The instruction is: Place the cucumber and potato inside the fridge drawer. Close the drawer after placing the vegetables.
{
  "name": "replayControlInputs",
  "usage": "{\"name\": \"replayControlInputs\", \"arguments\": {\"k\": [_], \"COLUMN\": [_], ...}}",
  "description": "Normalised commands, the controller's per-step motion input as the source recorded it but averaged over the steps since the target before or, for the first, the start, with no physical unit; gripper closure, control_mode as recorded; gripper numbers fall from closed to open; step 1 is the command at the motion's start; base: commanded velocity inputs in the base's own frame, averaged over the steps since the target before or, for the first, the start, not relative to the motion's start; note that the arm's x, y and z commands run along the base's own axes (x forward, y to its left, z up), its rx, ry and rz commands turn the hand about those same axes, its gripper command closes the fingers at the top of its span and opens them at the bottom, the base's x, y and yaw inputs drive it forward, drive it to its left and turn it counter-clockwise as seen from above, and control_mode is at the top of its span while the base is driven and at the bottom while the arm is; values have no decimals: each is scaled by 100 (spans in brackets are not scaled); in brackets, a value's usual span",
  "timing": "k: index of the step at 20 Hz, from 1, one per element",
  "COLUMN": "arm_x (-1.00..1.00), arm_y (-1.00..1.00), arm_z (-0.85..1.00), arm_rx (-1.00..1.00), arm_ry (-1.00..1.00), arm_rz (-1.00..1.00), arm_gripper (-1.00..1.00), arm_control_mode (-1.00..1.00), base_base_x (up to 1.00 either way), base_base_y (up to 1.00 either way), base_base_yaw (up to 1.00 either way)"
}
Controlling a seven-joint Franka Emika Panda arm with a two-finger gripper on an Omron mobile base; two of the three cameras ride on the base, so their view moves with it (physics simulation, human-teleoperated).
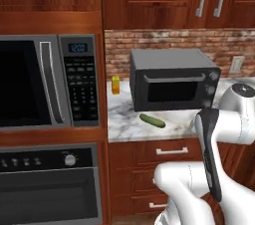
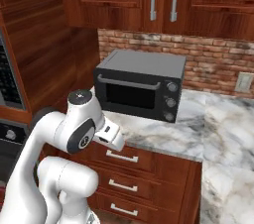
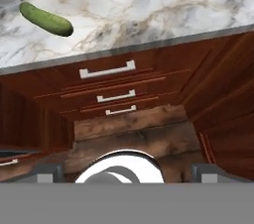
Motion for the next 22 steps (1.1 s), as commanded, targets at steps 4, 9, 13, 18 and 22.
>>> {"name": "replayControlInputs", "arguments": {"k": [4, 9, 13, 18, 22], "arm_x": [0, 77, 100, 90, 59], "arm_y": [0, -4, 13, 24, 21], "arm_z": [0, -11, -42, -45, -45], "arm_rx": [0, 0, -4, -7, -9], "arm_ry": [0, 7, 12, 8, 2], "arm_rz": [0, 11, 13, 19, 14], "arm_gripper": [-100, -100, -100, -100, -100], "arm_control_mode": [100, -100, -100, -100, -100], "base_base_x": [49, 17, 0, 0, 0], "base_base_y": [6, -1, 0, 0, 0], "base_base_yaw": [35, 5, 0, 0, 0]}}
